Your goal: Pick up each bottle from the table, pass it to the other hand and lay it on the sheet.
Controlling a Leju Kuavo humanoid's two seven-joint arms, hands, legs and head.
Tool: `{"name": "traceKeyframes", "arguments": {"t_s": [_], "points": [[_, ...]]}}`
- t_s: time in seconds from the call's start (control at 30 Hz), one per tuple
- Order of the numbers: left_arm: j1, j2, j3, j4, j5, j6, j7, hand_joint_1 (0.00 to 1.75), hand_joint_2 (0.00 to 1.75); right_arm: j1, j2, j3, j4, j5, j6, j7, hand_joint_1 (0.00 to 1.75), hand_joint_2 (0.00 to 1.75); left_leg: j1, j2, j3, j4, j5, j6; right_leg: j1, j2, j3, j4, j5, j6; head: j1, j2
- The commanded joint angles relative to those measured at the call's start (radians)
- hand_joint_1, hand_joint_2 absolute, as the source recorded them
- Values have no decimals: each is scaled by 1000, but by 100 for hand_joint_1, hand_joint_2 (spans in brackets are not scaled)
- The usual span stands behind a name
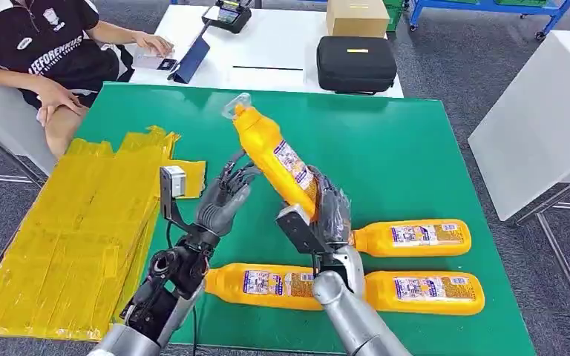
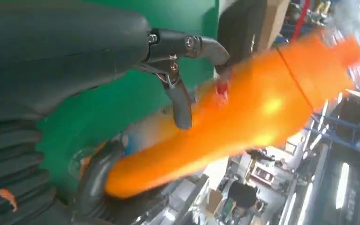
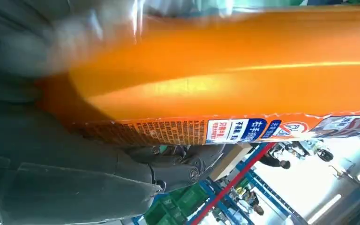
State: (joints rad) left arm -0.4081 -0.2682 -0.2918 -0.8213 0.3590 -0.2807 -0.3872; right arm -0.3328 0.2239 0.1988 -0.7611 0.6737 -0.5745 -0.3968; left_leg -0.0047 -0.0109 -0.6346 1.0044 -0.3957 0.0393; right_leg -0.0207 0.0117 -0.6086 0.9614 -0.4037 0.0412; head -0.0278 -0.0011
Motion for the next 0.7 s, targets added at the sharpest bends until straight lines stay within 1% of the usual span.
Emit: {"name": "traceKeyframes", "arguments": {"t_s": [0.03,0.07,0.1,0.17,0.2,0.27,0.3,0.33,0.37,0.4,0.5,0.53,0.57,0.6,0.63,0.7], "points": [[-66,5,40,137,15,2,-2,0,175,-28,-1,6,18,-23,-20,-14,175,175,0,1,4,0,-2,-2,1,0,4,0,-2,-2,0,0],[-72,4,43,146,16,9,-1,0,175,-31,1,14,27,-21,-10,-15,175,175,0,0,2,0,-1,-1,1,-1,2,-1,-1,-1,0,0],[-78,4,44,155,18,12,-3,0,175,-35,1,27,39,-14,1,-11,175,175,1,1,5,0,-3,-2,1,0,5,0,-2,-2,0,0],[-82,7,45,161,19,12,-8,0,175,-46,3,57,65,11,27,6,175,175,1,1,4,0,-2,-2,1,0,3,0,-1,-2,0,0],[-81,8,45,160,20,12,-10,0,175,-55,6,82,88,34,46,20,175,175,1,2,6,1,-3,-3,1,0,6,0,-3,-2,0,0],[-79,8,44,157,20,12,-10,0,175,-67,14,107,119,50,63,27,175,175,1,3,4,0,-2,-2,1,2,4,0,-1,-2,0,0],[-79,8,44,155,20,13,-10,0,175,-71,18,123,135,58,74,26,175,175,1,4,7,0,-4,-3,1,2,6,0,-3,-3,0,0],[-78,8,43,155,20,13,-10,0,175,-71,22,136,141,62,85,16,175,175,1,3,4,0,-2,-2,1,1,4,0,-1,-2,0,0],[-79,9,42,156,21,11,-10,0,175,-67,26,156,141,51,118,-25,175,175,1,3,7,0,-3,-3,1,1,6,0,-3,-3,0,0],[-81,9,40,161,23,8,-12,0,175,-64,27,174,142,47,145,-42,175,175,1,3,8,1,-5,-3,1,1,8,1,-4,-3,0,0],[-84,10,37,170,27,2,-18,0,175,-55,30,231,144,68,190,-42,175,175,1,2,4,0,-2,-2,1,1,4,0,-2,-2,0,0],[-84,11,37,171,27,2,-18,0,175,-53,31,238,146,69,201,-43,175,175,1,3,7,0,-3,-3,1,1,6,0,-3,-2,0,0],[-85,11,36,173,27,1,-19,0,175,-51,31,244,146,69,211,-45,175,175,1,2,4,0,-2,-2,1,1,4,0,-1,-2,0,0],[-86,11,35,175,27,2,-20,0,175,-49,31,249,143,66,219,-49,175,175,1,2,6,0,-3,-2,1,0,5,0,-3,-2,0,0],[-88,12,34,178,27,3,-20,0,175,-48,30,254,143,66,227,-52,175,175,1,0,3,0,-1,-2,1,-1,3,0,-1,-2,0,0],[-88,12,34,178,27,3,-20,0,175,-48,30,254,143,66,227,-52,175,175,1,1,7,1,-4,-3,1,-1,7,0,-3,-3,0,0]]}}
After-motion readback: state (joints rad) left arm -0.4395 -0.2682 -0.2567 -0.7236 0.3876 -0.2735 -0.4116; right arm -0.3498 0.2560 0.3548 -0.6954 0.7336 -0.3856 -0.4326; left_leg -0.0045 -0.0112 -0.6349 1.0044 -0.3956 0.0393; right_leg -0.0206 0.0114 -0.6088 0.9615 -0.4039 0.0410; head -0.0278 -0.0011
